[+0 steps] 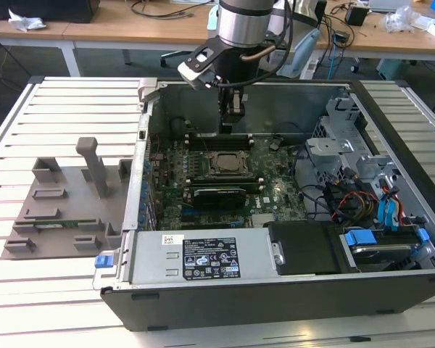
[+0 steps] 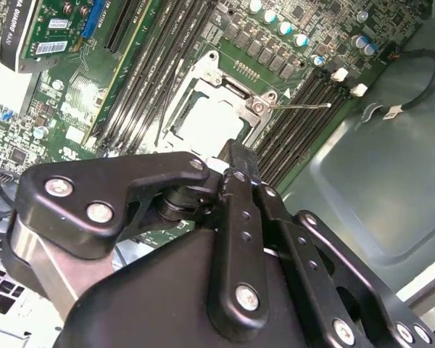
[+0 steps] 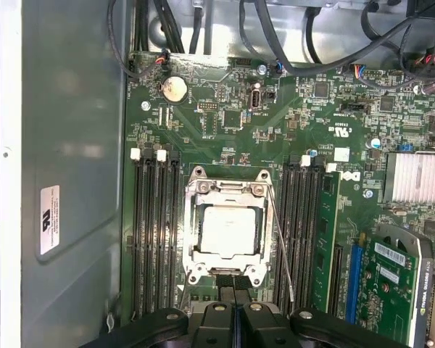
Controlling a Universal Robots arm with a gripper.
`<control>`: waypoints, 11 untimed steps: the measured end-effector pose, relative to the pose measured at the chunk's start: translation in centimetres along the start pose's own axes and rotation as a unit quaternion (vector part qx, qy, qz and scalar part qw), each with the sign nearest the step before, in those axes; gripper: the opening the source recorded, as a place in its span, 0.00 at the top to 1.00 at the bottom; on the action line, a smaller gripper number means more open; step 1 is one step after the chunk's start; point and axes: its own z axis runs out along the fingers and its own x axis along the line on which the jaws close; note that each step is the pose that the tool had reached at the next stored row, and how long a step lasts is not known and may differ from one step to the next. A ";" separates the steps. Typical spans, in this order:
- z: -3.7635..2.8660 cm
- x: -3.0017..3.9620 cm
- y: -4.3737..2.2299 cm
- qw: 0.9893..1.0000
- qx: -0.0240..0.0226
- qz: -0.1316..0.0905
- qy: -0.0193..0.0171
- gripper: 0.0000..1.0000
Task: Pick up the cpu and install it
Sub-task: 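Close the cpu cover, then install the first cpu locking lever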
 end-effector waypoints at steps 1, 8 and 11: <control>0.00 0.00 0.00 1.000 0.000 0.000 0.000 0.89; 0.00 0.00 0.00 0.999 -0.001 -0.036 -0.002 0.89; 0.00 0.00 0.00 0.997 -0.003 -0.078 -0.005 0.89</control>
